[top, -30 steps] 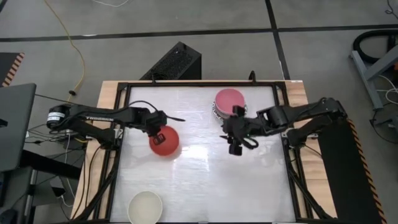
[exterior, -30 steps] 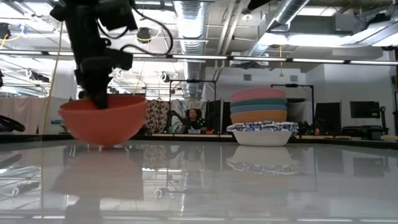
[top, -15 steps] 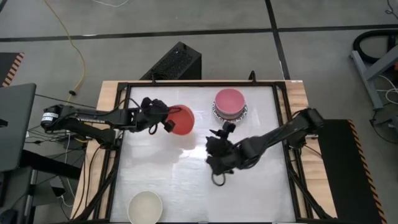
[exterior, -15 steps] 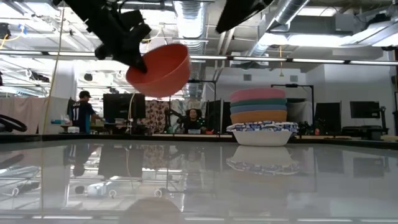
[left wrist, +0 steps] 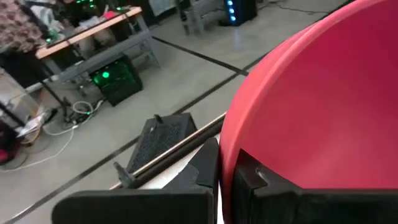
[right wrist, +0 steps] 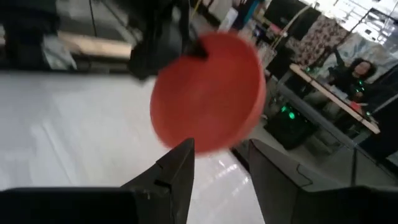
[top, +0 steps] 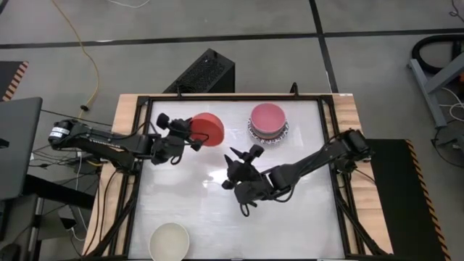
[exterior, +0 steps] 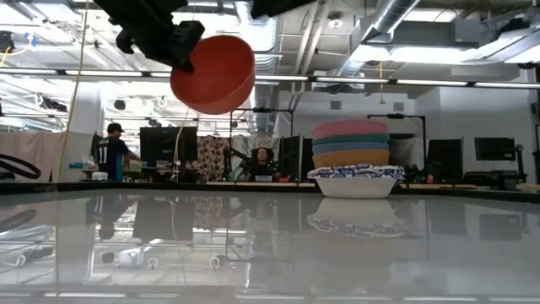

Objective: Nest bowls inside each other
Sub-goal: Stack the orange bowl into the pink bowl

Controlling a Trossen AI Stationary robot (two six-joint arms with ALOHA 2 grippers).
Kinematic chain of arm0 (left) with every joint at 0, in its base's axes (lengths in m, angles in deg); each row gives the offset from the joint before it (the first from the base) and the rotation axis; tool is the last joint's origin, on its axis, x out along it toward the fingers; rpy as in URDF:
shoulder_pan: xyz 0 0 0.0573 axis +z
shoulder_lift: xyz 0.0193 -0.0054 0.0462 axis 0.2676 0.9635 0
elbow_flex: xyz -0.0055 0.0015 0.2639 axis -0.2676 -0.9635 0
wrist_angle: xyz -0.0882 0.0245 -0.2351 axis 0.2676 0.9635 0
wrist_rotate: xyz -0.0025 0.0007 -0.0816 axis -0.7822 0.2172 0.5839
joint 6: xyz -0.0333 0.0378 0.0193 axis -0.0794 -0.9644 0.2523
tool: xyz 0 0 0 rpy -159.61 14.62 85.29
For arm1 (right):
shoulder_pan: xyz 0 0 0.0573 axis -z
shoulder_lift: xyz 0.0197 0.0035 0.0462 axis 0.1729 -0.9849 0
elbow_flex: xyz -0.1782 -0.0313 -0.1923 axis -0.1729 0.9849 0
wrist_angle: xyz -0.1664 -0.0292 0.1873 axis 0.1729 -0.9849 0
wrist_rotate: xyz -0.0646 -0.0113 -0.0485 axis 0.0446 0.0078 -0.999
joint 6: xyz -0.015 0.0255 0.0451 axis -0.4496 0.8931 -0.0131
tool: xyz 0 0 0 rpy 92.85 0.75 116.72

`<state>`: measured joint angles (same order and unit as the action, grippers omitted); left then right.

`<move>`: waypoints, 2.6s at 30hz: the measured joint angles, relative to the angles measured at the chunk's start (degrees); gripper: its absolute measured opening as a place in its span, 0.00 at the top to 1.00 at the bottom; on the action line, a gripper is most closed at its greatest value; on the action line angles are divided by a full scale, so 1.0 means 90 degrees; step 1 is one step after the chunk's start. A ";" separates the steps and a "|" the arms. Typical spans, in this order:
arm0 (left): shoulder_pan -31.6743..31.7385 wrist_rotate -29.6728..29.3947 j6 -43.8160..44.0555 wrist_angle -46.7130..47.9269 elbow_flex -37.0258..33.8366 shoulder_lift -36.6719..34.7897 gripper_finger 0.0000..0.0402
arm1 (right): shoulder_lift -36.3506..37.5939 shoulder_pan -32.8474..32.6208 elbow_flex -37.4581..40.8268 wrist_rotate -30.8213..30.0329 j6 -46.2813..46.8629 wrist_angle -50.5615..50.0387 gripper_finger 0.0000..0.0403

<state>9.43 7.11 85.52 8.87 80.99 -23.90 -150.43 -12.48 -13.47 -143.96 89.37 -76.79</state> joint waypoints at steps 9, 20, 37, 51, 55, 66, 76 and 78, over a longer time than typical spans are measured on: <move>-0.0073 0.0974 -0.0952 -0.0590 0.0000 0.0000 1.00 | 0.0005 0.0140 0.0000 -0.0036 -0.2691 0.2658 0.58; -0.0073 0.0946 -0.1664 -0.1222 0.0000 0.0000 1.00 | -0.0042 0.0474 0.0000 0.0022 -0.2303 0.2499 0.58; -0.0065 0.1218 -0.1942 -0.1487 0.0000 0.0002 1.00 | -0.0042 0.0995 -0.0005 0.0072 -0.0275 0.0463 0.62; -0.0063 0.1567 -0.1668 -0.1340 -0.0007 0.0001 0.95 | -0.0025 0.1307 -0.0012 0.0548 0.0587 -0.0499 0.97; -0.0080 0.2030 -0.1936 -0.1174 -0.0007 0.0000 0.80 | -0.0025 0.1406 -0.0010 0.0995 0.0936 -0.0846 0.98; -0.0202 0.2168 -0.2252 -0.1171 0.0149 -0.0140 0.37 | 0.0021 0.1925 0.0005 0.3201 0.1228 -0.1661 0.98; -0.0741 0.2114 -0.2451 -0.0527 0.0401 -0.1168 0.32 | 0.1576 0.2978 0.0006 0.4228 0.0980 -0.3170 0.98; -0.0830 0.2331 -0.2288 -0.0200 0.0401 -0.1463 0.32 | 0.2081 0.3448 0.0003 0.4574 0.1074 -0.3641 0.98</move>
<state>1.96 28.09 64.92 7.07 84.60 -37.07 -131.70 18.56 -13.44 -102.80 99.04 -109.56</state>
